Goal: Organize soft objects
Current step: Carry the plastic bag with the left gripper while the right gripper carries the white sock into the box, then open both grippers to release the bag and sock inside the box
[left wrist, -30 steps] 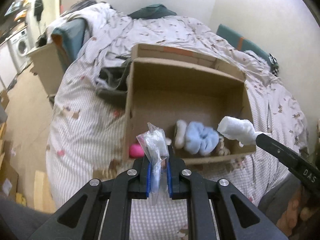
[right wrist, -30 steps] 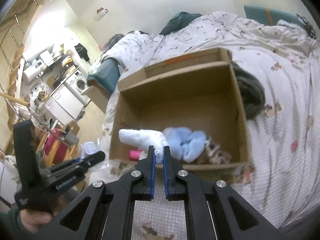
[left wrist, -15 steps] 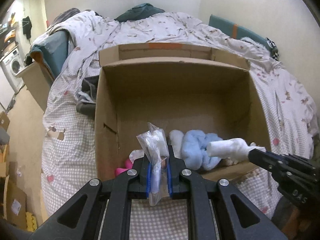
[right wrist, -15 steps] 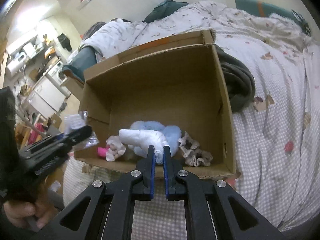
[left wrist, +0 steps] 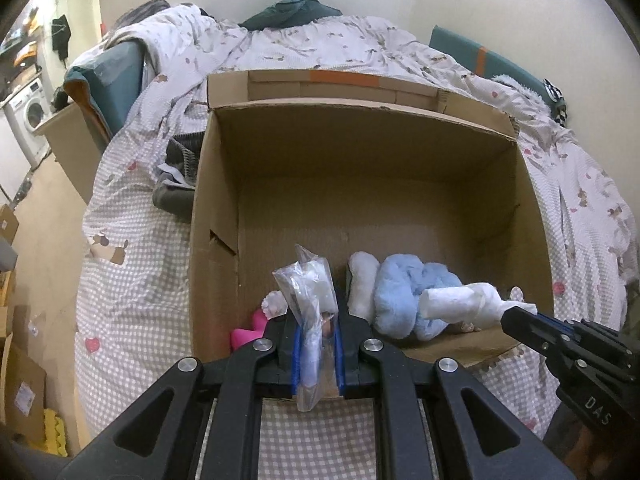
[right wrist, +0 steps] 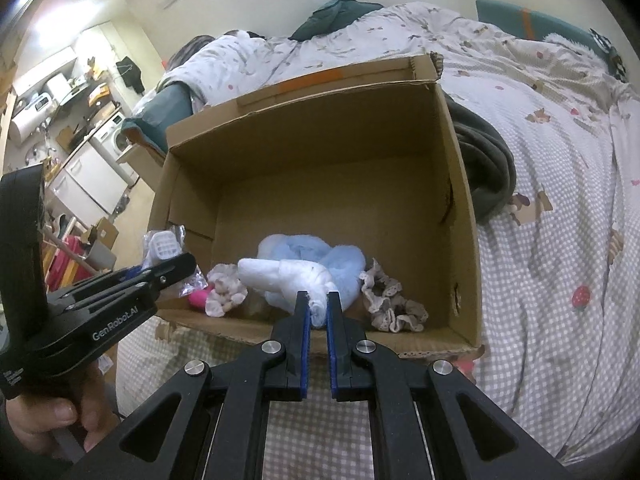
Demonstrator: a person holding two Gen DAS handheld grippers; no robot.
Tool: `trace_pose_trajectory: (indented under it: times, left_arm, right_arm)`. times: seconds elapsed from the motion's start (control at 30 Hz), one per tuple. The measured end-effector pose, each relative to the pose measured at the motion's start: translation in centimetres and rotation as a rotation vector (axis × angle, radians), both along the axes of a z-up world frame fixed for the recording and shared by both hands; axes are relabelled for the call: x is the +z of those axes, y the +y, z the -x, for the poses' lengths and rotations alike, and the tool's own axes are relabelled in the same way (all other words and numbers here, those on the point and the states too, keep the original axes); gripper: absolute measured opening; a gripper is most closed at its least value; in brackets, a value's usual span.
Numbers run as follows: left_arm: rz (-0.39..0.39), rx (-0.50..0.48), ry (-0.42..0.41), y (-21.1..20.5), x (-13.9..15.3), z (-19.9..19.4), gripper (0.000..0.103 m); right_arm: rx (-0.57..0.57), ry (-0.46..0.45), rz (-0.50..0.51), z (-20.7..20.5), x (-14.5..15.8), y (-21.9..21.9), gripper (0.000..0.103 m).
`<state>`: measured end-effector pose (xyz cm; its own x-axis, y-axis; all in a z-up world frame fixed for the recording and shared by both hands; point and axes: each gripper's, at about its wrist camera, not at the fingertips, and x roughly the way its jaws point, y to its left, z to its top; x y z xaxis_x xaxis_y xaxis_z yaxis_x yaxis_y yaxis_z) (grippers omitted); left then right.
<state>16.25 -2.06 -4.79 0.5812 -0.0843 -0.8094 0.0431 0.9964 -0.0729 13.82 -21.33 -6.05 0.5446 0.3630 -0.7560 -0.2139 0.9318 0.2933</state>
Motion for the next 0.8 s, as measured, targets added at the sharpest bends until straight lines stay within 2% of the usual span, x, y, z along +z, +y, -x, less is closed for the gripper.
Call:
trace_pose_trajectory:
  times: [0.13, 0.23, 0.27, 0.3, 0.33, 0.37, 0.4, 0.47, 0.5, 0.53, 0.6, 0.63, 0.67, 0.7, 0.73, 0.8]
  left_arm:
    - [-0.015, -0.011, 0.010, -0.3, -0.3, 0.3, 0.017]
    - [-0.028, -0.009, 0.013, -0.4, -0.4, 0.5, 0.028]
    - [-0.040, 0.002, 0.007, -0.4, -0.4, 0.6, 0.043]
    - [-0.053, 0.017, -0.001, -0.3, -0.4, 0.8, 0.064]
    - [-0.069, 0.036, -0.014, -0.2, -0.3, 1.0, 0.071]
    - [-0.072, 0.048, -0.030, 0.0, -0.2, 1.1, 0.073]
    - [-0.072, 0.051, -0.040, 0.1, 0.0, 1.2, 0.073]
    - [-0.080, 0.051, -0.045, 0.2, 0.2, 1.4, 0.073]
    - [-0.085, 0.053, -0.048, 0.3, 0.3, 1.4, 0.073]
    - [-0.086, 0.057, -0.054, 0.5, 0.4, 1.6, 0.073]
    - [-0.074, 0.063, -0.063, 0.8, 0.8, 1.9, 0.073]
    - [-0.059, 0.062, -0.068, 1.0, 1.2, 2.1, 0.073]
    - [-0.047, 0.062, -0.068, 1.3, 1.4, 2.2, 0.073]
    - [-0.037, 0.067, -0.060, 1.7, 1.8, 2.4, 0.073]
    - [-0.029, 0.075, -0.057, 2.0, 2.1, 2.4, 0.073]
    - [0.000, 0.113, -0.054, 3.1, 2.9, 2.7, 0.073]
  right_arm:
    - [-0.008, 0.011, -0.003, 0.0, -0.1, -0.1, 0.009]
    - [-0.017, 0.016, -0.012, 0.0, -0.2, -0.2, 0.009]
    - [-0.019, 0.017, -0.014, 0.0, -0.1, -0.3, 0.009]
    - [-0.023, 0.020, -0.016, -0.1, -0.1, -0.4, 0.010]
    - [-0.030, 0.027, -0.013, -0.2, -0.2, -0.4, 0.013]
    - [-0.038, 0.037, -0.008, -0.3, -0.3, -0.5, 0.015]
    - [-0.045, 0.048, -0.006, -0.4, -0.6, -0.6, 0.023]
    - [-0.068, 0.060, -0.011, -0.5, -0.8, -0.9, 0.051]
    - [-0.079, 0.058, -0.018, -0.5, -0.8, -1.1, 0.076]
    - [-0.094, 0.042, -0.031, -0.4, -0.6, -1.4, 0.080]
    - [-0.096, 0.034, -0.046, -0.4, -0.4, -1.5, 0.080]
    - [-0.091, 0.039, -0.050, -0.5, -0.3, -1.5, 0.084]
    - [-0.095, 0.049, -0.040, -0.5, -0.3, -1.4, 0.089]
    - [-0.098, 0.048, -0.029, -0.4, -0.2, -1.4, 0.100]
    - [-0.099, 0.038, -0.022, -0.3, 0.0, -1.4, 0.103]
    - [-0.100, 0.012, -0.018, 0.1, 0.8, -1.5, 0.103]
